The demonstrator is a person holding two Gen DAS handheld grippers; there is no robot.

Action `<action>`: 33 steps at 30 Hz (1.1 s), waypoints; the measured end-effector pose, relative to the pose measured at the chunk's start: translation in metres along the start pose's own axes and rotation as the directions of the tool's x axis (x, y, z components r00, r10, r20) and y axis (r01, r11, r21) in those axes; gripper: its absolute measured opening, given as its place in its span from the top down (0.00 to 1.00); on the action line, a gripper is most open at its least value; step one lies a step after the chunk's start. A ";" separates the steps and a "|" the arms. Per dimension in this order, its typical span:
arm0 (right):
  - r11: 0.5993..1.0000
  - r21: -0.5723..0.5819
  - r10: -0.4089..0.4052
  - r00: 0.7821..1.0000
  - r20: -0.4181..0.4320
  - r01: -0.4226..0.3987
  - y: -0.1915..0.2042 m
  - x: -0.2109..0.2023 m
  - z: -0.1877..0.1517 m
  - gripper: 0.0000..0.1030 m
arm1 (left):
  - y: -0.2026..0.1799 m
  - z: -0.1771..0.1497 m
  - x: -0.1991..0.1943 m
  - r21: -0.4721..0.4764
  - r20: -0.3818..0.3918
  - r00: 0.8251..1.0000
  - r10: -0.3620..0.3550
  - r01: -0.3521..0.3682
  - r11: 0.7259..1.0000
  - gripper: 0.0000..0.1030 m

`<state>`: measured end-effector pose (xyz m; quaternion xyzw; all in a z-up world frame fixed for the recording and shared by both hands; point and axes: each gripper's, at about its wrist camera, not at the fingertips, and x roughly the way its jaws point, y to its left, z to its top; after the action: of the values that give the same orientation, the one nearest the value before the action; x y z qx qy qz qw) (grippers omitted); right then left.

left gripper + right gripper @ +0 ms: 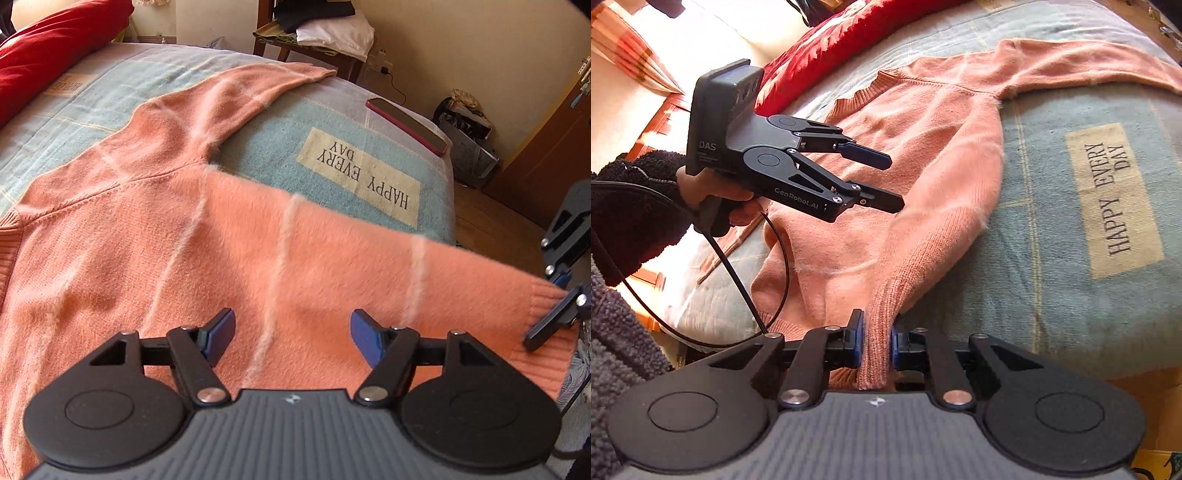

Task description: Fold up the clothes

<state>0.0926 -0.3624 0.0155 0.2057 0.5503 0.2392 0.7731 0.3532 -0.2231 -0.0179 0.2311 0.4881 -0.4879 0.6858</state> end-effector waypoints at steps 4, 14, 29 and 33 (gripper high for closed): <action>0.997 0.025 -0.078 0.996 -0.036 0.079 -0.013 -0.003 -0.012 0.75 | 0.000 -0.006 0.007 -0.014 -0.024 1.000 0.003 -0.003 1.000 0.32; 0.976 0.132 -0.192 0.971 0.142 0.173 -0.066 0.015 0.011 0.74 | 0.001 -0.027 0.026 -0.005 -0.121 0.991 0.062 -0.063 0.998 0.32; 0.993 0.101 0.042 0.988 0.147 -0.057 -0.058 0.115 0.046 0.73 | 0.010 -0.062 0.023 -0.026 -0.179 0.978 0.103 -0.109 0.994 0.28; 0.995 0.098 0.007 0.969 0.248 -0.032 -0.059 0.072 0.042 0.73 | 0.012 -0.062 0.024 -0.033 -0.177 0.980 0.095 -0.102 0.994 0.26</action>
<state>0.1613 -0.3693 -0.0600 0.2783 0.4589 0.1910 0.8219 0.3379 -0.1798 -0.0671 0.2826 0.5445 -0.4209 0.6682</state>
